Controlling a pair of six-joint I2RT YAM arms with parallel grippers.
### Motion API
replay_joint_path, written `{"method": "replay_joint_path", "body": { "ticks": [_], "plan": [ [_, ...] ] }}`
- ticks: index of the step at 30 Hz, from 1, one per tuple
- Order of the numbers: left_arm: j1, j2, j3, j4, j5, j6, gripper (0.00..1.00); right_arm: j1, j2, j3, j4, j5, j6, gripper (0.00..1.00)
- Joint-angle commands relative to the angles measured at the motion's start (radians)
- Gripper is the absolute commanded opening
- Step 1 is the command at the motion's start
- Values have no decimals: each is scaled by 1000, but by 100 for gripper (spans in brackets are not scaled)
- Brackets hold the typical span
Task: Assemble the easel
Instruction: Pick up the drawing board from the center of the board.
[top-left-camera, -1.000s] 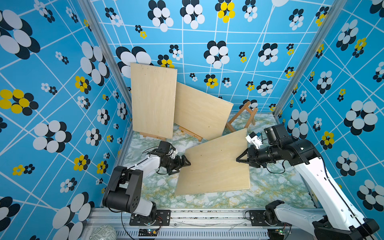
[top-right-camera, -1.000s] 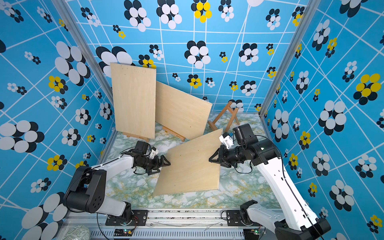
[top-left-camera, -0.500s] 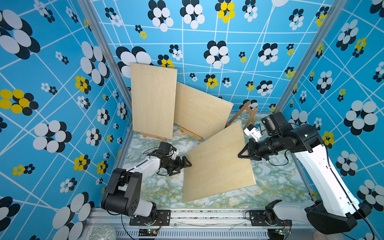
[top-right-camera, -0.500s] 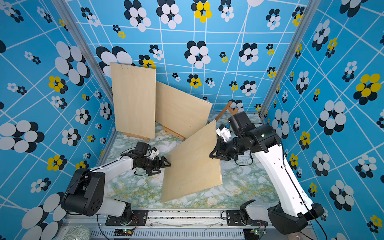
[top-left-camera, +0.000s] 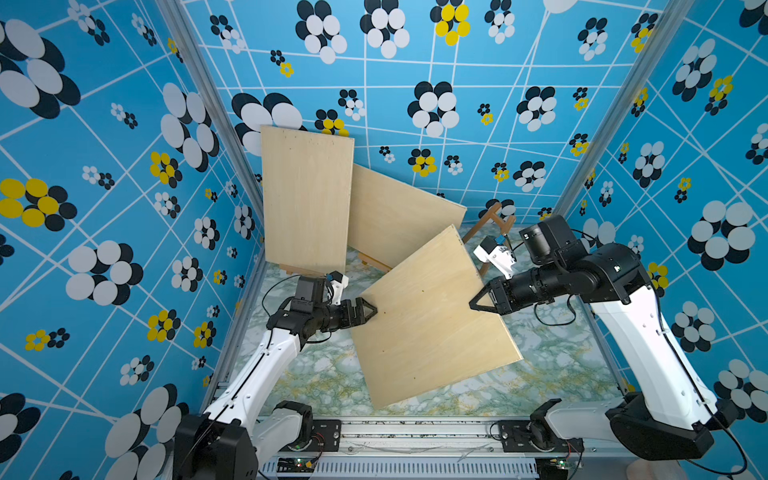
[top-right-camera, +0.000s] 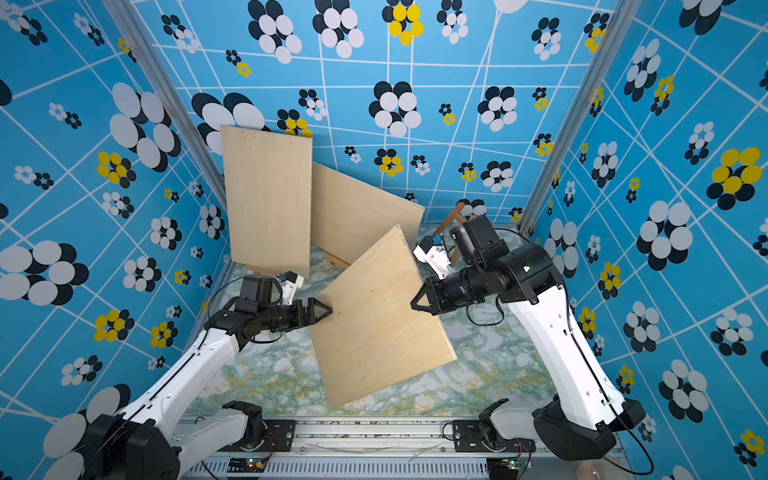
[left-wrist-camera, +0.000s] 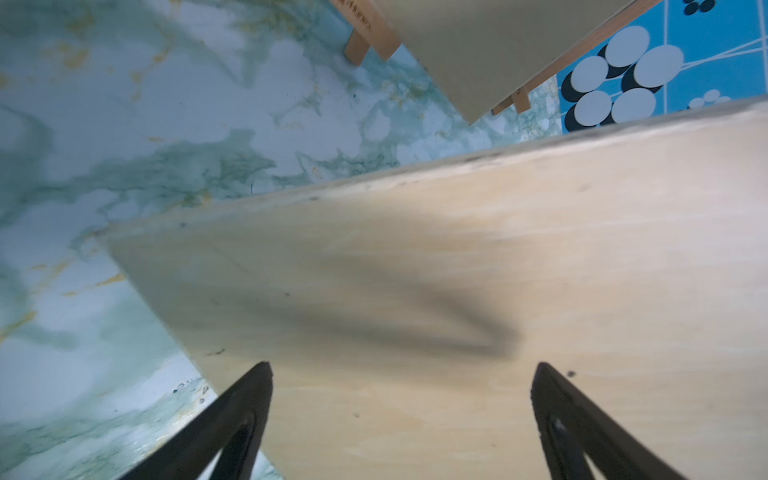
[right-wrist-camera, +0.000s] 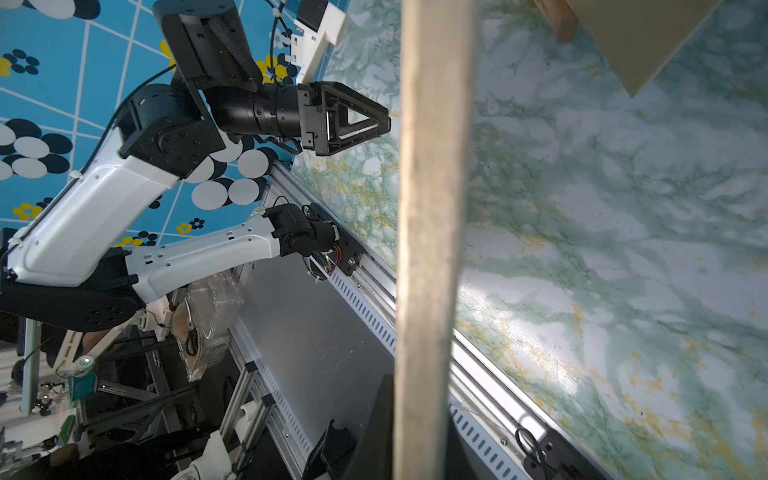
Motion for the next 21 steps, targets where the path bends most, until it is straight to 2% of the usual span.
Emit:
{"method": "replay_joint_path", "body": {
  "ticks": [1,5,8,14,18,21],
  "plan": [
    [8,-85,57,-68,-48,108,99,1,-14,-9,139,155,-232,0],
    [10,-188,75,-58,-56,186,99,1,-13,-62,225,172,-324,0],
    [9,-239,93,-55,-61,239,99,-3,-40,-159,355,204,-373,0],
    [10,-269,132,-54,-49,275,99,-11,-86,-356,607,190,-398,0],
    [10,-283,162,-67,-27,348,99,-19,-103,-430,678,168,-421,0],
    [10,-281,209,-112,-60,418,99,-24,-127,-473,697,161,-473,0]
  ]
}}
